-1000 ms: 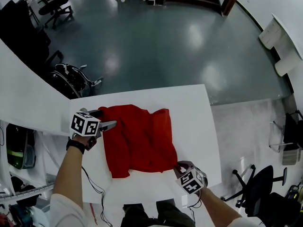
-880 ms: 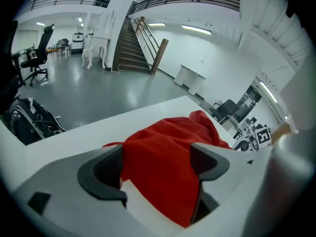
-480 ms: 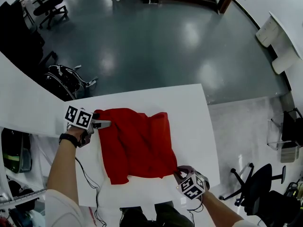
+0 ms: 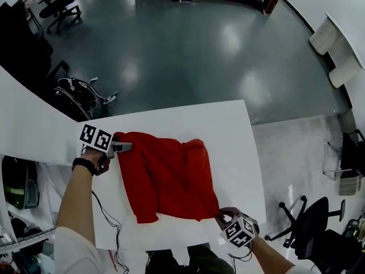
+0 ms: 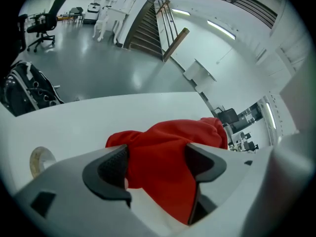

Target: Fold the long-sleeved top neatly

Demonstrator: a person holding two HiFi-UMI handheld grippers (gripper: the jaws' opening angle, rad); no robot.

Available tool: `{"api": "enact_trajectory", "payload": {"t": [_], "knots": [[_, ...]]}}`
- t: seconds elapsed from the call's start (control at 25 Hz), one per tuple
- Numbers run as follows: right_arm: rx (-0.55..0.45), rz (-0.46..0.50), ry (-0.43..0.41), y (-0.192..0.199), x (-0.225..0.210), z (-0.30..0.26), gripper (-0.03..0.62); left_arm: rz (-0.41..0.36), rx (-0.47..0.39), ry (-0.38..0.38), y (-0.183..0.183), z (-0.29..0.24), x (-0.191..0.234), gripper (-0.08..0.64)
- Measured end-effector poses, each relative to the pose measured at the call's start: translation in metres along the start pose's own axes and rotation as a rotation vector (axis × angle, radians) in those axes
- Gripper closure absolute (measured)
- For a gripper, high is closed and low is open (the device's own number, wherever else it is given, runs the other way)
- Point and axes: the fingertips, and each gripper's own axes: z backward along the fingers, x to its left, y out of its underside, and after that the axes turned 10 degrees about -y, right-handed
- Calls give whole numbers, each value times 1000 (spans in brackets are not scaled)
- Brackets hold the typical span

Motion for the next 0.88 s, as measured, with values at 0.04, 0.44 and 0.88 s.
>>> {"api": "enact_trajectory", "payload": {"t": [0.04, 0.44, 0.88], "knots": [[3, -9, -8, 5, 3, 2, 523, 1, 0, -1, 0, 0, 0, 187], [23, -100, -150, 39, 61, 18, 525, -2, 11, 7, -1, -2, 4, 192], [215, -49, -192, 66, 72, -6, 528, -27, 3, 9, -2, -3, 4, 213]]}}
